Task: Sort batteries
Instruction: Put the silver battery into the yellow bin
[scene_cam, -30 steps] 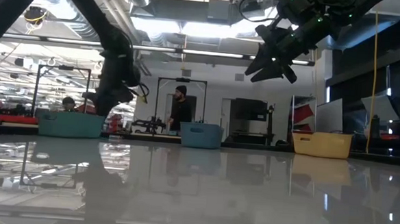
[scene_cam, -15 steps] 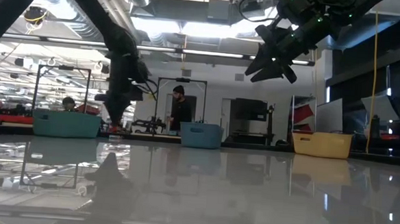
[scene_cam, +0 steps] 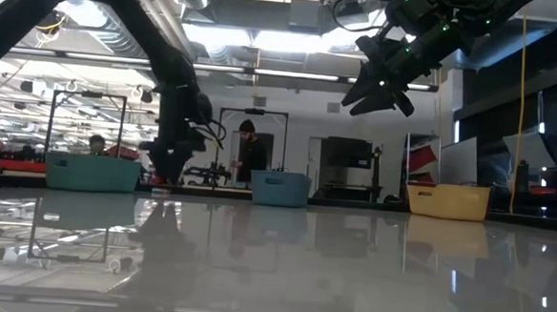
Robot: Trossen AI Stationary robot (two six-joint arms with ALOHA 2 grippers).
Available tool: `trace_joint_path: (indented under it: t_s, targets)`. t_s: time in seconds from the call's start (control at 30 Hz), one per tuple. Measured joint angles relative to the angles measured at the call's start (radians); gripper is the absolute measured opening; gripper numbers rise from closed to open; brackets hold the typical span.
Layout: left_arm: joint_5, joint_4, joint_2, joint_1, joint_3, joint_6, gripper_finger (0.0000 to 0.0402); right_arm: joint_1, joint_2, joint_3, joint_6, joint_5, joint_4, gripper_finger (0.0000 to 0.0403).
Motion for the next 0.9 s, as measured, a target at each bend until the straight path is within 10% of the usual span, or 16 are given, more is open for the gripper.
trace_joint_path:
  t_s: [0.9]
  targets:
    - [-0.071,-0.012,0.009,0.003,0.0,-0.008,0.0192,0.0,0.0,0.0,0.0,0.007,-0.005,0.0147]
